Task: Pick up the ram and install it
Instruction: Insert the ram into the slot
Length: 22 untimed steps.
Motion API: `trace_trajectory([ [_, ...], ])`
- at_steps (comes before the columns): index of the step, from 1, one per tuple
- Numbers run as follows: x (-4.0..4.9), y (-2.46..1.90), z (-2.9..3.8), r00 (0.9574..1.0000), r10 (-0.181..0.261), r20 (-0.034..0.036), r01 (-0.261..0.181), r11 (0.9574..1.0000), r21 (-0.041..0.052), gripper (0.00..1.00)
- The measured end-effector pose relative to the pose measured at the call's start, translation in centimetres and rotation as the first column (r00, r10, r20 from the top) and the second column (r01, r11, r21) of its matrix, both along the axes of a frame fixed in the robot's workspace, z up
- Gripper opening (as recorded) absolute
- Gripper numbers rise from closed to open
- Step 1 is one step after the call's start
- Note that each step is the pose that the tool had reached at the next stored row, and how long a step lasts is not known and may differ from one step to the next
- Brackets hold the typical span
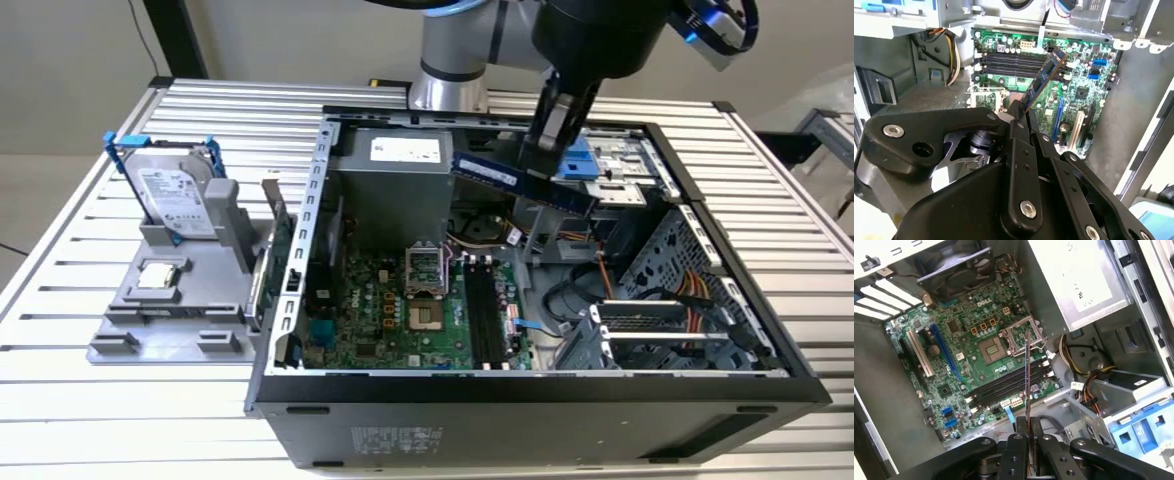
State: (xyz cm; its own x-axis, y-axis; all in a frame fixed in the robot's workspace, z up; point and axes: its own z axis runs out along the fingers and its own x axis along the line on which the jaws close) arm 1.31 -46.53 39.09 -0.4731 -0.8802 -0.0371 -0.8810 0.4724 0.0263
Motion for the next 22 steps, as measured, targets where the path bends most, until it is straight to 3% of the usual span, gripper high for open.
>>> trace_trajectory([
  [5, 0.00, 0.00, 0.00, 0.9975, -0.071, 0.0000, 0.071, 0.9975, 0.0000, 0.00],
  [11, 0.00, 0.00, 0.00, 0.9881, -0.154, 0.0000, 0.154, 0.9881, 0.0000, 0.00],
  [17, 0.00, 0.00, 0.00, 0.9732, -0.230, 0.0000, 0.230, 0.9732, -0.0001, 0.00],
  [22, 0.00, 0.00, 0.00, 0.9561, -0.293, 0.0000, 0.293, 0.9561, -0.0001, 0.00],
])
